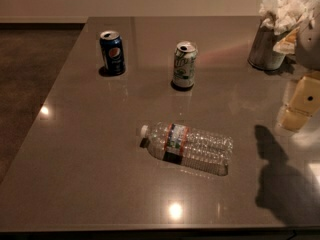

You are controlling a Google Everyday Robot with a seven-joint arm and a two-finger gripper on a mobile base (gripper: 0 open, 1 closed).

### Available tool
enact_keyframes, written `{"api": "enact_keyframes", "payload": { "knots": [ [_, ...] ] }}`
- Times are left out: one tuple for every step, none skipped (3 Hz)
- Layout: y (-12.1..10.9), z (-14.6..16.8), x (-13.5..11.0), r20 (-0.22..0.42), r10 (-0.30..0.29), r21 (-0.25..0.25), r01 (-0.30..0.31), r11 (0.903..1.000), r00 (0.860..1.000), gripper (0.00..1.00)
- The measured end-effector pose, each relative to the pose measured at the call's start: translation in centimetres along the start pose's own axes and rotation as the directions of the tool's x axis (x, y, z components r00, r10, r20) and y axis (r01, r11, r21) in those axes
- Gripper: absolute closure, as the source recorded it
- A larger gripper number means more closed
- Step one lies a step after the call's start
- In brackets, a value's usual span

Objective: Move water bottle near pepsi can

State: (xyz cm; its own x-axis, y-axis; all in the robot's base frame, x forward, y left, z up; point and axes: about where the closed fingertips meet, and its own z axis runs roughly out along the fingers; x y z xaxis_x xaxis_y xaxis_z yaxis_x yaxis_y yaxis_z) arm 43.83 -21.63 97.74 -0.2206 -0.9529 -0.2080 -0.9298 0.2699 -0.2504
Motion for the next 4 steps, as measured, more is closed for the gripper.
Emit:
{"api": "enact_keyframes", "payload": {
  "knots": [
    [0.0,0.0,0.0,0.0,0.0,0.0,0.0,1.0,1.0,0.0],
    [0.1,0.5,-1.2,0.015,0.003,-0.009,-0.003,1.0,1.0,0.0],
    [0.8,1.9,-4.5,0.044,-0.005,-0.033,0.007,0.9994,0.999,0.0],
    [2.4,4.3,-7.9,0.039,-0.046,-0.058,0.049,0.9972,0.998,0.0]
  ]
}}
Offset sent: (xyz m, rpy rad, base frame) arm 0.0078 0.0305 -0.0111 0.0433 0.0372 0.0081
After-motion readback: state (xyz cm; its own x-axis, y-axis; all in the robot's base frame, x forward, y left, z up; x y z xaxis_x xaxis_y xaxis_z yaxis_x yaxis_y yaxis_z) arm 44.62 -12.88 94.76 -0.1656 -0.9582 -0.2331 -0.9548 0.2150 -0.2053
